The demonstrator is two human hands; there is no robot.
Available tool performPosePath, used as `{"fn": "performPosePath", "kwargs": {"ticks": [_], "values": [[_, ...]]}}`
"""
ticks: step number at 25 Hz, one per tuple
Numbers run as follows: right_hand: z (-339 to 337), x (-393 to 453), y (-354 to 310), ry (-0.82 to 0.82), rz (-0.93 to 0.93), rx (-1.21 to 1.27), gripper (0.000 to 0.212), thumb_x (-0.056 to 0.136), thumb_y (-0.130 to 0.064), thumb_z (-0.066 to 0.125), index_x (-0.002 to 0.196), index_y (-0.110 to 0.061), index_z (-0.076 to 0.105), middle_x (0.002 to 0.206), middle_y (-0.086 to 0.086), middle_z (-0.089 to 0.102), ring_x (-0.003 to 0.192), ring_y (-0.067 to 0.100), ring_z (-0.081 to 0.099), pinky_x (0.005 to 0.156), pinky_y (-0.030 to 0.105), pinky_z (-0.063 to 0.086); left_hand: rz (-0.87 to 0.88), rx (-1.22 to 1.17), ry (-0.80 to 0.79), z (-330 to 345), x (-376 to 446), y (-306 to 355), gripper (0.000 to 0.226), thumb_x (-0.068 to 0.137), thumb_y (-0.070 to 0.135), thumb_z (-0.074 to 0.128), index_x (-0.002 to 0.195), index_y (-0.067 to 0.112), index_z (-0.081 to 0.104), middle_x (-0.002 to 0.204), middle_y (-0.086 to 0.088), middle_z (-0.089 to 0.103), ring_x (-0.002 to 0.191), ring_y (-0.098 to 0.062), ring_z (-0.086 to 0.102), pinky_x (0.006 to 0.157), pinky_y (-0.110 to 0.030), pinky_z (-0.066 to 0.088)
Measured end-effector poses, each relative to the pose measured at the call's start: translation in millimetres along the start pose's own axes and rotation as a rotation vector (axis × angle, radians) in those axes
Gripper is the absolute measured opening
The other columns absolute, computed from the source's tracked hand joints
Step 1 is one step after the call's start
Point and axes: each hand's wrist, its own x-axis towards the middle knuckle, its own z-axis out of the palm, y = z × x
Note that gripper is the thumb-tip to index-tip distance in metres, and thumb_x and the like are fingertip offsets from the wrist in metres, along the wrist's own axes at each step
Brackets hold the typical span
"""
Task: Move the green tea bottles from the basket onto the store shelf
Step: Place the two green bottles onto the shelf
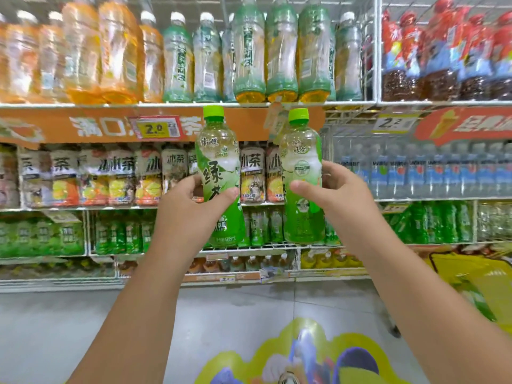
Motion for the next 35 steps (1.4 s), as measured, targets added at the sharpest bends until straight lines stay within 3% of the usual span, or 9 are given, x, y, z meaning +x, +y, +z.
{"fn": "performPosePath", "kwargs": {"ticks": [5,9,14,18,20,25,29,31,35], "values": [[19.4,0.8,23.0,0.129,0.053,-0.015,0.06,0.081,-0.03,0.089,0.135,-0.027,0.064,0.116,-0.012,0.077,0.106,0.004,0.073,0.092,0.028,0.058,0.03,-0.024,-0.1,0.7,29.9,-22.4,0.08,0.085,0.05,0.077,0.152,0.021,0.045,0.126,0.014,0.051,0.11,-0.006,0.046,0.089,-0.027,0.036],[28.7,0.1,63.1,0.201,0.097,-0.033,0.052,0.082,-0.03,0.088,0.129,-0.03,0.067,0.109,-0.017,0.078,0.102,0.001,0.073,0.077,0.016,0.055,0.001,-0.024,-0.192,16.5,40.4,-62.8,0.075,0.08,0.054,0.08,0.144,0.025,0.055,0.123,0.014,0.062,0.109,-0.01,0.059,0.09,-0.031,0.047],[29.6,14.4,135.0,0.241,0.197,-0.01,0.041,0.082,-0.02,0.088,0.118,-0.028,0.072,0.103,-0.013,0.08,0.096,0.002,0.075,0.076,0.019,0.059,-0.149,-0.02,-0.243,68.3,43.2,-125.0,0.024,0.078,0.041,0.085,0.098,0.036,0.072,0.093,0.021,0.076,0.084,0.006,0.07,0.082,-0.031,0.059],[18.4,38.0,201.4,0.217,0.241,-0.002,0.045,0.08,-0.018,0.089,0.121,-0.024,0.072,0.104,-0.01,0.081,0.097,0.003,0.075,0.08,0.023,0.059,-0.239,-0.034,-0.241,119.1,55.2,-176.4,0.025,0.079,0.031,0.086,0.101,0.034,0.074,0.092,0.022,0.077,0.086,-0.002,0.074,0.086,-0.037,0.059],[11.8,57.0,233.2,0.198,0.225,-0.01,0.058,0.077,-0.024,0.09,0.131,-0.023,0.069,0.111,-0.01,0.079,0.106,0.005,0.073,0.089,0.029,0.058,-0.256,-0.084,-0.235,142.2,66.4,-201.2,0.026,0.08,0.027,0.084,0.104,0.03,0.074,0.092,0.021,0.078,0.086,0.0,0.074,0.083,-0.034,0.058],[0.5,90.2,322.2,0.16,0.245,0.028,0.05,0.074,-0.018,0.089,0.119,-0.029,0.072,0.106,-0.017,0.079,0.102,0.001,0.073,0.084,0.021,0.057,-0.311,-0.166,-0.206,210.6,81.1,-266.2,0.023,0.085,0.023,0.08,0.105,0.029,0.072,0.09,0.023,0.077,0.085,0.004,0.073,0.074,-0.023,0.052],[-5.1,104.0,392.3,0.165,0.293,0.017,0.059,0.071,-0.013,0.091,0.125,-0.025,0.07,0.107,-0.016,0.08,0.103,0.004,0.073,0.093,0.027,0.056,-0.364,-0.142,-0.224,255.2,99.6,-315.6,0.024,0.083,0.019,0.081,0.104,0.028,0.071,0.088,0.022,0.077,0.083,0.004,0.073,0.073,-0.025,0.052],[-6.1,116.7,419.6,0.167,0.302,0.032,0.057,0.071,-0.012,0.091,0.123,-0.025,0.071,0.107,-0.014,0.08,0.103,0.008,0.074,0.089,0.025,0.056,-0.327,-0.104,-0.226,272.5,115.8,-336.4,0.022,0.083,0.021,0.081,0.102,0.029,0.073,0.089,0.021,0.077,0.084,0.003,0.074,0.075,-0.028,0.054],[-4.5,153.1,460.5,0.147,0.287,0.048,0.044,0.076,-0.01,0.089,0.112,-0.031,0.072,0.1,-0.016,0.081,0.095,0.002,0.075,0.082,0.022,0.059,-0.225,0.028,-0.183,303.8,156.8,-368.1,0.015,0.082,0.034,0.081,0.093,0.035,0.071,0.083,0.035,0.071,0.073,0.017,0.066,0.067,-0.011,0.052]]}}
